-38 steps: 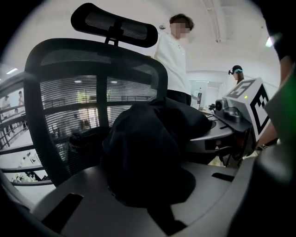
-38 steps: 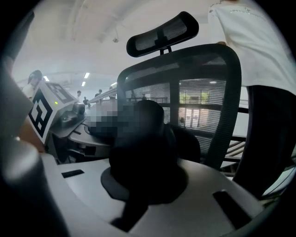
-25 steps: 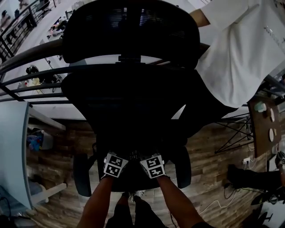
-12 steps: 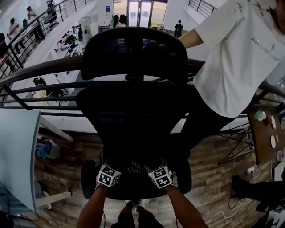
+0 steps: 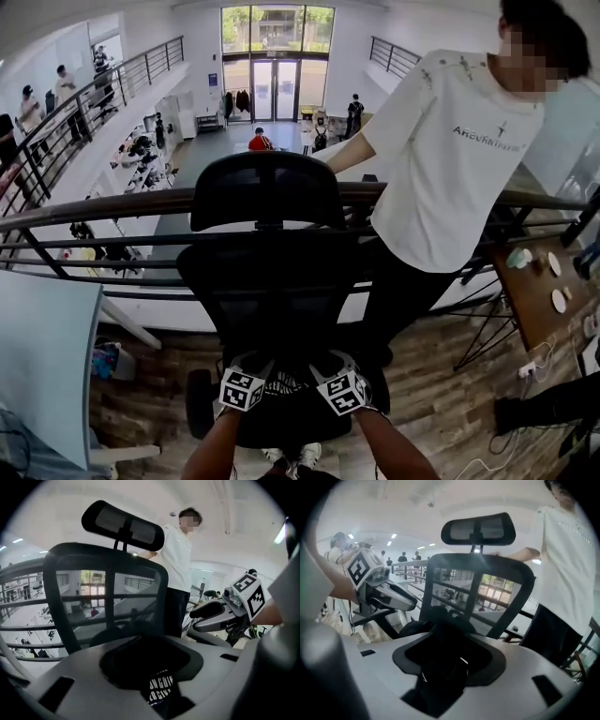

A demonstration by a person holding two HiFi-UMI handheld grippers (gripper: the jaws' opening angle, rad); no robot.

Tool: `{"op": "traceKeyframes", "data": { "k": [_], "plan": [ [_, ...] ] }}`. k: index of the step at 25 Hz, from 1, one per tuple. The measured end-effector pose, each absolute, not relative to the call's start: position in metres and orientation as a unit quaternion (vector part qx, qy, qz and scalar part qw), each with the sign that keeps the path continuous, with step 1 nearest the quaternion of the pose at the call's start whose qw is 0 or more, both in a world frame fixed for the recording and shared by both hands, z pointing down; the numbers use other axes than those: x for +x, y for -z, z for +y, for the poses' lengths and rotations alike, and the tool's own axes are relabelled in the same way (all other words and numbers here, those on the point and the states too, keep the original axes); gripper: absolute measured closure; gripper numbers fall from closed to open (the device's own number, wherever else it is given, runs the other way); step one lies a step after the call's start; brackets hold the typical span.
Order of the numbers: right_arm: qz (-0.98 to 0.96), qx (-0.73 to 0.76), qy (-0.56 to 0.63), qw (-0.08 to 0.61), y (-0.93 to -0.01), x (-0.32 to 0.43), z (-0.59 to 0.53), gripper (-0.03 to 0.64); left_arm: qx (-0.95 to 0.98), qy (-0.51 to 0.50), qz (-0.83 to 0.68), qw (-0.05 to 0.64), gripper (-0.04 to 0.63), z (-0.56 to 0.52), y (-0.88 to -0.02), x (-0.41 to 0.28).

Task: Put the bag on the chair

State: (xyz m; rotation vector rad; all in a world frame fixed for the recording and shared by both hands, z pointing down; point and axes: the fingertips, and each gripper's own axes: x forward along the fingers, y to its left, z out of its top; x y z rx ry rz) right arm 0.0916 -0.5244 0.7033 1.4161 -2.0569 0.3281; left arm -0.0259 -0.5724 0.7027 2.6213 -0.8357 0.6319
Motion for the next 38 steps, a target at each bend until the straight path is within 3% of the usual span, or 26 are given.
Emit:
{"op": "traceKeyframes", "data": {
  "k": [2,4,6,9,20,38],
  "plan": [
    [-0.774,0.558,-0.101,0.281,-0.672,0.095,-0.53,0.417,0.923,-0.213,-0.293,0.132,0.502,-0.577,-0.673,-0.013],
    [-0.761,0.595,-0.081,0.245,-0.641,0.101,-0.531,0.485,0.927,-0.204,-0.295,0.108,0.574,-0.577,-0.645,-0.001],
    [-0.745,0.63,-0.065,0.21,-0.608,0.106,-0.526,0.565,0.933,-0.179,-0.297,0.098,0.584,-0.572,-0.615,0.009],
    [-0.735,0.654,-0.056,0.169,-0.568,0.098,-0.518,0.596,0.941,-0.135,-0.299,0.087,0.584,-0.565,-0.574,0.01],
    [-0.756,0.648,0.014,0.092,-0.479,0.094,-0.519,0.598,0.955,-0.054,-0.288,0.045,0.584,-0.548,-0.48,0.014],
    [-0.757,0.65,0.047,0.057,-0.44,0.099,-0.538,0.598,0.959,-0.06,-0.278,0.007,0.584,-0.564,-0.457,0.024]
  ]
}}
